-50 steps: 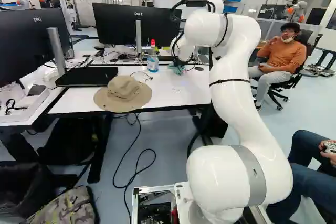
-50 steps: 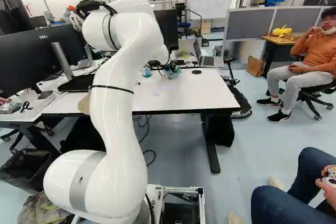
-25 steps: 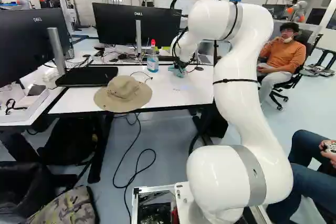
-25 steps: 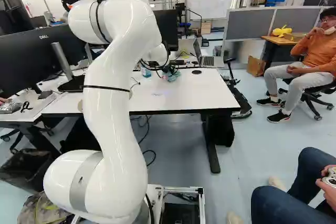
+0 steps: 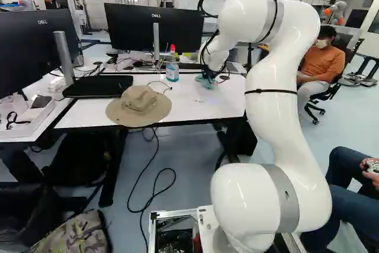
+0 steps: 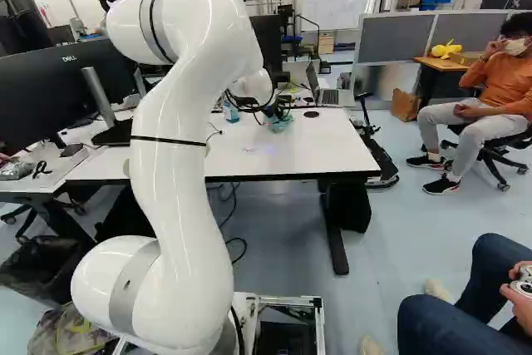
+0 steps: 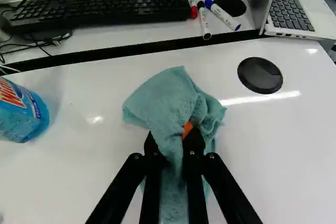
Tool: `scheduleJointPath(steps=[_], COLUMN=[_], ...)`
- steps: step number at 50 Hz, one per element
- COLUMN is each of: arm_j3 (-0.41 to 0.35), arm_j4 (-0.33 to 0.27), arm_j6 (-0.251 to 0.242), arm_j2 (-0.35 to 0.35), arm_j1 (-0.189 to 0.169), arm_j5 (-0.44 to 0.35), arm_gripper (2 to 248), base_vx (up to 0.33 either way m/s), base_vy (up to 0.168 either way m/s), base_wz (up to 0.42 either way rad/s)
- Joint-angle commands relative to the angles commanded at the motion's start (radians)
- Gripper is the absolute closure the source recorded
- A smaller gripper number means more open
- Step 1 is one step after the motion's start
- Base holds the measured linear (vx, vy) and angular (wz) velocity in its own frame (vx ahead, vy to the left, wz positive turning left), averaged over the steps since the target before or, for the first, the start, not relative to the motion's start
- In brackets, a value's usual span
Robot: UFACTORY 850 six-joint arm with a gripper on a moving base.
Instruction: Clean the table with the green towel
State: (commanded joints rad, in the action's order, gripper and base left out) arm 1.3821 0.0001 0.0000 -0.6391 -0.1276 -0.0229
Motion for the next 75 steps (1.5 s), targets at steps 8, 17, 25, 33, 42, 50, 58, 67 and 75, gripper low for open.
scheduleJointPath(steps=[8,17,25,33,42,50,58,67,75], arm_j3=[0.018,0.063,0.11,0.158,0.208,0.241,0.258,0.257,0.248], arm_j4=[0.0,0.0,0.0,0.0,0.0,0.0,0.0,0.0,0.0], arm_j6=[0.0,0.0,0.0,0.0,0.0,0.0,0.0,0.0,0.0], arm_j2=[-0.013,-0.045,-0.079,-0.112,-0.147,-0.17,-0.182,-0.182,-0.175], arm_j1=[-0.018,-0.021,-0.018,-0.009,0.004,0.019,0.037,0.058,0.076], arm_j5=[0.0,0.0,0.0,0.0,0.0,0.0,0.0,0.0,0.0], arm_gripper=[201,201,201,201,201,201,201,201,201], base_vx=[0.0,0.0,0.0,0.0,0.0,0.0,0.0,0.0,0.0], base_vy=[0.0,0.0,0.0,0.0,0.0,0.0,0.0,0.0,0.0], base_wz=[0.0,0.0,0.0,0.0,0.0,0.0,0.0,0.0,0.0])
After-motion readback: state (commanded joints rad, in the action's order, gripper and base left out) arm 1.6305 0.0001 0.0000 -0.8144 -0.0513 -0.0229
